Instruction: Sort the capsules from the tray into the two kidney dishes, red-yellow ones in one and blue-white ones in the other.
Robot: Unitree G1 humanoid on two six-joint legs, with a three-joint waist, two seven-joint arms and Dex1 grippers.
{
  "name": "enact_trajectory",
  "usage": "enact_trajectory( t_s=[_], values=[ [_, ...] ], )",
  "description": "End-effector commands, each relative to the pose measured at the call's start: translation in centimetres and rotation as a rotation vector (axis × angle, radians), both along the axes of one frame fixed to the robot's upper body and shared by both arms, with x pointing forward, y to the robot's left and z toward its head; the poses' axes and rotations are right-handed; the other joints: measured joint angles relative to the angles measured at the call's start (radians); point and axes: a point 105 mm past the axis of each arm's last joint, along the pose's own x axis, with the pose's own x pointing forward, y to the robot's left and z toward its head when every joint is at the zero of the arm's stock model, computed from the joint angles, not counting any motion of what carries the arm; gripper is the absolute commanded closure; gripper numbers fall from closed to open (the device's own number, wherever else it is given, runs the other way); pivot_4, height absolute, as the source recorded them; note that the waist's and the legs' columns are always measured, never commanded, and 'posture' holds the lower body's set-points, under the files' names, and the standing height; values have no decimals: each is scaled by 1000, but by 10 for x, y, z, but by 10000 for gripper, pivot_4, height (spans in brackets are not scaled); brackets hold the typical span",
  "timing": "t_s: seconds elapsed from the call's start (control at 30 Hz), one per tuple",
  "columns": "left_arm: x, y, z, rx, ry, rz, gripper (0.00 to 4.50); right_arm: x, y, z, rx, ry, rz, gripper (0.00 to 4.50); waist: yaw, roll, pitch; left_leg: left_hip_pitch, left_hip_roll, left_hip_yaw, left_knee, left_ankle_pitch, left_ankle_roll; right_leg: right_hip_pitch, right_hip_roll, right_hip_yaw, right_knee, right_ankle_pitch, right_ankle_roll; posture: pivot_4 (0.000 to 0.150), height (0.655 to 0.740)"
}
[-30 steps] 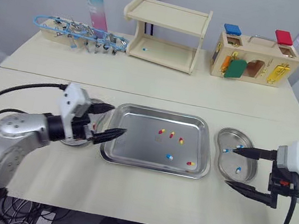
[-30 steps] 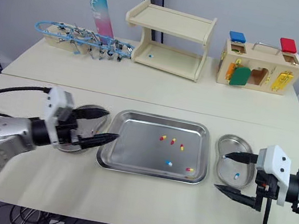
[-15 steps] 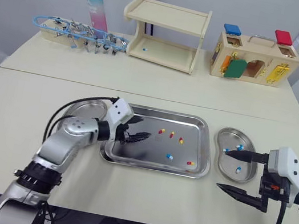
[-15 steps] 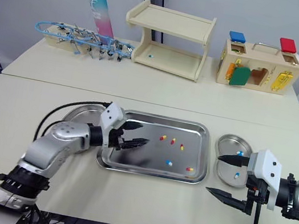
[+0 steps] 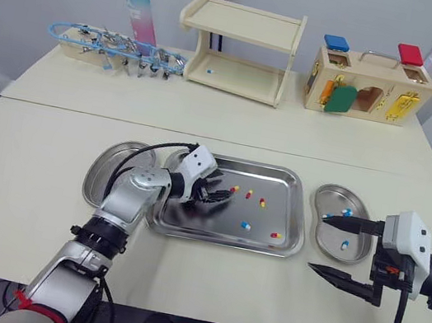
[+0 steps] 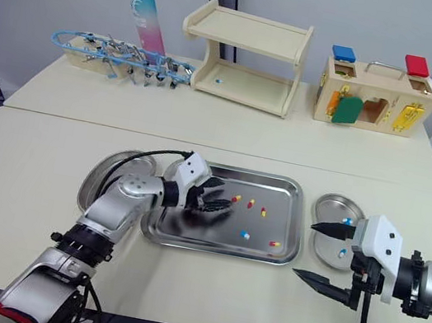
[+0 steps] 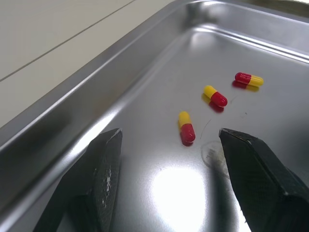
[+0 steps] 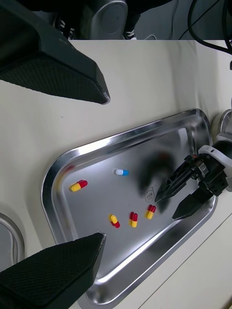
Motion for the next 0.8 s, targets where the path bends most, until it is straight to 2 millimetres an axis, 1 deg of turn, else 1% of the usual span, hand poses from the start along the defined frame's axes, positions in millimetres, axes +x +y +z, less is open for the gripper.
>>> enact_trajectory(
  t_s=[0.03, 0.13, 0.4, 0.63, 0.8],
  values=[
    [3, -8, 8, 0, -33, -34, 12370, -4, 7, 7, 18, -27, 22, 0, -1, 0, 0, 0, 0, 0, 0, 0, 0, 0, 0, 0, 0, 0, 0, 1500, 7400],
    [3, -12, 5, 16, -17, -60, 12370, -4, 8, 8, 23, -28, 18, 0, -1, 0, 0, 0, 0, 0, 0, 0, 0, 0, 0, 0, 0, 0, 0, 1500, 7400],
    [5, -15, -1, 51, -4, -95, 12370, -3, 10, 9, 28, -33, 7, 0, 0, 0, 0, 0, 0, 0, 1, 0, 0, 0, 0, 0, 0, 0, 0, 1500, 7400],
    [4, -25, -3, 47, 14, -135, 12370, -1, 9, 12, 38, -39, -17, 0, 0, 0, 0, 0, 0, 0, 1, 0, 0, 1, 0, 0, 0, 0, 1, 1500, 7400],
    [8, -25, -6, 66, 23, -125, 12370, -2, 9, 12, 36, -35, -21, 0, 0, 0, 0, 0, 0, 0, 1, 0, 0, 1, 0, 0, 0, 0, 1, 1500, 7400]
  ],
)
